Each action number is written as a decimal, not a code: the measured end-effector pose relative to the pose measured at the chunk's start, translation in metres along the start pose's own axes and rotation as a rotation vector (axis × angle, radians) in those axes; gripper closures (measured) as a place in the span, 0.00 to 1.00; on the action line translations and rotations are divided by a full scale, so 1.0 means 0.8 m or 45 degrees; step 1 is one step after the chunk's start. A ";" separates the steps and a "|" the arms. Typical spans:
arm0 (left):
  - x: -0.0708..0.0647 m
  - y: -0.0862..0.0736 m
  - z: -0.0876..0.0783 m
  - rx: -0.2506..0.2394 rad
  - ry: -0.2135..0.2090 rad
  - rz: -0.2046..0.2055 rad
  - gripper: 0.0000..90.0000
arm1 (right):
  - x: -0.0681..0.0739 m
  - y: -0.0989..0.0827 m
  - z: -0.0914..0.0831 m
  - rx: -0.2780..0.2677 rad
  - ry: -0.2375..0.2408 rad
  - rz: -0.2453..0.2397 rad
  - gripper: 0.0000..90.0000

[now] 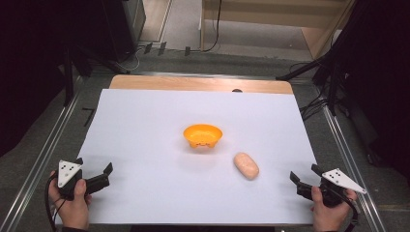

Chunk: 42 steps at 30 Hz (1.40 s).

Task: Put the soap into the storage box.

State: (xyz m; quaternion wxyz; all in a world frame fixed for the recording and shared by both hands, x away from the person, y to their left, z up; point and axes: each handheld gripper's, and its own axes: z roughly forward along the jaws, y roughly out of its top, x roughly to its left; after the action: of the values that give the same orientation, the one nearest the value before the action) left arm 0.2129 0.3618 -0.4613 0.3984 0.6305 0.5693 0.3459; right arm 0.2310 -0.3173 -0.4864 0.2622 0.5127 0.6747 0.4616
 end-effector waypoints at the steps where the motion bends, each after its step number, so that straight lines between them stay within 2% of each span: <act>1: 0.000 0.000 0.000 -0.002 -0.001 0.000 0.00 | 0.001 0.000 0.000 0.005 -0.008 -0.012 0.12; 5: 0.000 0.000 -0.001 -0.007 0.000 0.000 0.00 | 0.005 0.000 0.001 0.010 -0.038 -0.044 0.12; 8: 0.000 0.000 0.000 -0.001 -0.001 -0.001 0.00 | 0.009 0.001 0.003 0.025 -0.105 -0.059 0.14; 11: 0.000 0.000 0.001 0.006 0.001 -0.002 0.00 | 0.008 0.001 0.003 0.017 -0.088 -0.050 0.16; 13: 0.000 0.000 0.001 0.010 0.000 -0.002 0.00 | 0.004 0.001 -0.001 -0.012 -0.091 -0.042 0.34; 15: 0.000 0.000 0.001 0.007 -0.001 -0.003 0.00 | 0.003 0.001 -0.002 -0.017 -0.104 -0.046 0.36; 16: 0.000 0.000 0.001 0.006 -0.003 -0.004 0.00 | 0.000 0.002 -0.002 -0.016 -0.094 -0.048 0.34; 17: 0.000 0.000 0.001 0.005 -0.006 -0.004 0.00 | -0.003 0.002 -0.002 -0.022 -0.053 -0.040 0.34; 18: 0.001 0.000 0.000 0.003 -0.008 -0.006 0.00 | -0.003 0.002 -0.002 -0.022 -0.053 -0.040 0.34; 20: 0.000 0.000 0.001 0.004 -0.007 -0.004 0.00 | -0.001 0.003 -0.004 0.006 -0.030 -0.042 0.30; 21: 0.000 0.000 0.001 0.004 -0.007 -0.003 0.00 | 0.004 0.003 -0.002 0.055 -0.044 -0.064 0.27; 23: 0.000 0.000 0.001 0.005 -0.007 0.000 0.00 | 0.007 0.004 -0.001 0.077 -0.044 -0.074 0.25; 26: 0.000 0.000 0.000 0.003 -0.005 0.002 0.00 | 0.012 0.006 0.000 0.137 0.059 -0.105 0.21; 27: 0.000 0.000 0.000 0.003 -0.005 0.002 0.00 | 0.012 0.006 0.000 0.137 0.059 -0.105 0.21; 28: -0.001 0.000 0.000 -0.003 -0.005 0.006 0.00 | 0.016 0.009 0.001 0.165 0.082 -0.148 0.21; 30: -0.001 -0.001 0.000 -0.006 -0.004 0.009 0.00 | 0.017 0.009 0.001 0.176 0.073 -0.154 0.20; 31: -0.002 -0.001 0.000 -0.004 0.000 0.016 0.00 | 0.021 0.013 0.004 0.222 0.066 -0.202 0.14; 32: -0.002 -0.001 0.000 -0.004 0.000 0.016 0.00 | 0.021 0.013 0.004 0.222 0.066 -0.202 0.14; 35: -0.003 0.000 0.000 0.000 0.005 0.028 0.00 | 0.030 0.018 0.014 0.295 0.059 -0.246 0.14; 42: -0.003 0.000 0.000 0.000 0.002 0.027 0.00 | 0.037 0.035 0.021 0.373 0.033 -0.253 0.15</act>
State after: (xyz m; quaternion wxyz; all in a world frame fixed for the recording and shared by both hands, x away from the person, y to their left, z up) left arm 0.2127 0.3596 -0.4616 0.3943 0.6361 0.5630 0.3505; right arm 0.2472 -0.2821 -0.4650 0.2202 0.4704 0.7855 0.3366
